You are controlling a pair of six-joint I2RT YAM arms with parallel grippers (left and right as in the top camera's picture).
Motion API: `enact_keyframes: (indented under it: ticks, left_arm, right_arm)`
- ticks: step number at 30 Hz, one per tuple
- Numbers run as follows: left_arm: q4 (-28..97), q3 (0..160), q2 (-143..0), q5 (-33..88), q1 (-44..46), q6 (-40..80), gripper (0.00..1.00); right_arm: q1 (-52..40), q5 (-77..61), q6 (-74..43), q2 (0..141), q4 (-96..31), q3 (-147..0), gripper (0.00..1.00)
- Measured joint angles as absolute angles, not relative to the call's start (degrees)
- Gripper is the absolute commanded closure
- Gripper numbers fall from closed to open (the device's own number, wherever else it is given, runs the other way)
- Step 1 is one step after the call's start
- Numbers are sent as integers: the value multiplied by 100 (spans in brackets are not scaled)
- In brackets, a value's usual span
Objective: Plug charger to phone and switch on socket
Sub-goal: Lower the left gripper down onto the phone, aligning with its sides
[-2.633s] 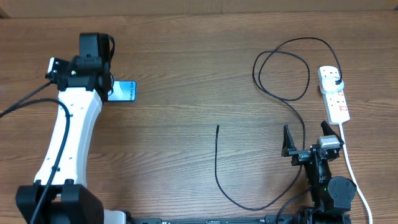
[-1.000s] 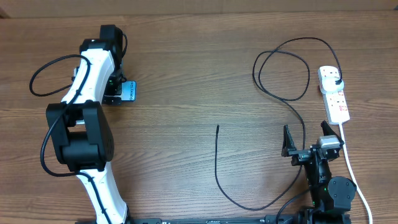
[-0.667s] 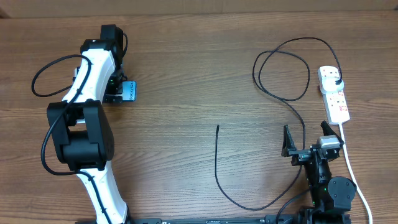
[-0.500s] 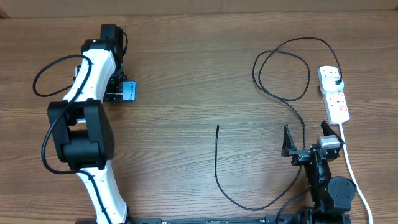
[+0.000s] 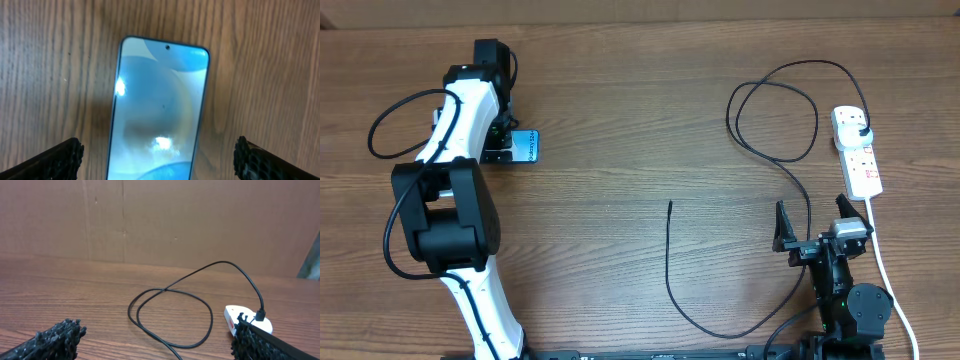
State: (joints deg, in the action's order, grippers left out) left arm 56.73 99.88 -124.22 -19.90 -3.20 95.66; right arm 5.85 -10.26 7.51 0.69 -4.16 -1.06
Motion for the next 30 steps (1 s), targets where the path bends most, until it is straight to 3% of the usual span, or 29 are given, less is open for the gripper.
enact_keyframes:
  ticks: [30]
  left_arm:
    - [5483,10014,-12770,-1859,-375,9566,0]
  right_arm:
    - [582,-1026,751,69,-414,-106,0]
